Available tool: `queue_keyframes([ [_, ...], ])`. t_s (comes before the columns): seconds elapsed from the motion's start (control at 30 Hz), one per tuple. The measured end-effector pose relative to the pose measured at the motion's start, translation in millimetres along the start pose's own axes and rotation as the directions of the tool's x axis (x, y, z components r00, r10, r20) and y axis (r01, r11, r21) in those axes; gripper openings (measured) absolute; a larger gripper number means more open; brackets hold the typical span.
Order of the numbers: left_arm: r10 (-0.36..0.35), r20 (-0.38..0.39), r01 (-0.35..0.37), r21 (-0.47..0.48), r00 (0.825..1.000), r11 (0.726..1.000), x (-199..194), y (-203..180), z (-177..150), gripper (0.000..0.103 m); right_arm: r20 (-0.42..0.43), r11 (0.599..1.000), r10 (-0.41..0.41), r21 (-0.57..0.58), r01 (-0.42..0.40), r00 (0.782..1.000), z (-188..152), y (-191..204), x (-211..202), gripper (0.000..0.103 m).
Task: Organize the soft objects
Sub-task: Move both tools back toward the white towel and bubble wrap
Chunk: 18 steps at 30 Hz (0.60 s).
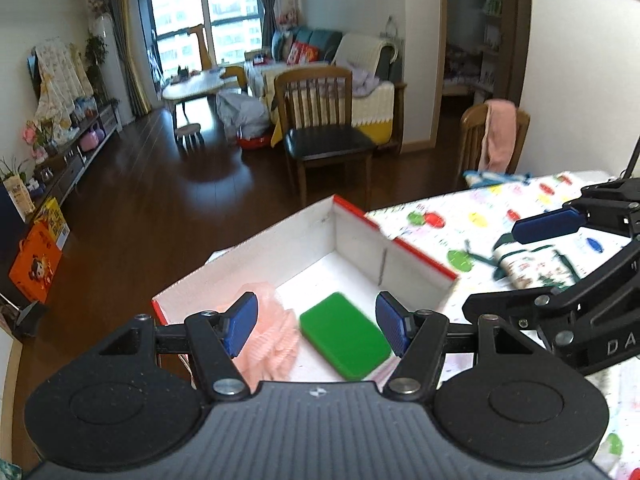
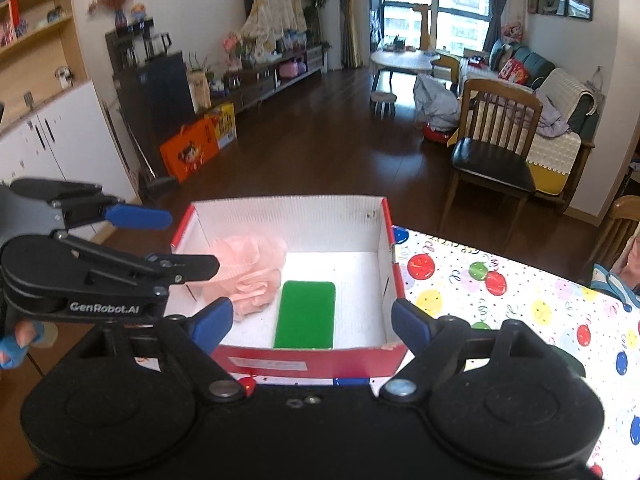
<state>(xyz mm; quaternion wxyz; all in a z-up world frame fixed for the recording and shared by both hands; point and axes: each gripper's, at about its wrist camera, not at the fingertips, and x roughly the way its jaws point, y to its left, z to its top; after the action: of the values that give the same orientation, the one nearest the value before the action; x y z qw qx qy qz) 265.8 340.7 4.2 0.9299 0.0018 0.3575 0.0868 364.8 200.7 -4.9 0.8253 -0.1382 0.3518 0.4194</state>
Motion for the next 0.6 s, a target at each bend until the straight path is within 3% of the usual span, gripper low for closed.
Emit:
queue_keyframes([
  [0.5, -0.025, 0.129, 0.026, -0.014, 0.991, 1.0, -83, -82, -28, 0.072, 0.137, 0.997, 0.069, 0.007, -0.071, 0.988, -43, -14, -103, 0.096],
  [0.6, -0.024, 0.154, 0.027, -0.015, 0.988, 1.0, -96, -98, -37, 0.077, 0.156, 0.997, 0.078, 0.002, -0.079, 0.985, -56, -19, -122, 0.099],
])
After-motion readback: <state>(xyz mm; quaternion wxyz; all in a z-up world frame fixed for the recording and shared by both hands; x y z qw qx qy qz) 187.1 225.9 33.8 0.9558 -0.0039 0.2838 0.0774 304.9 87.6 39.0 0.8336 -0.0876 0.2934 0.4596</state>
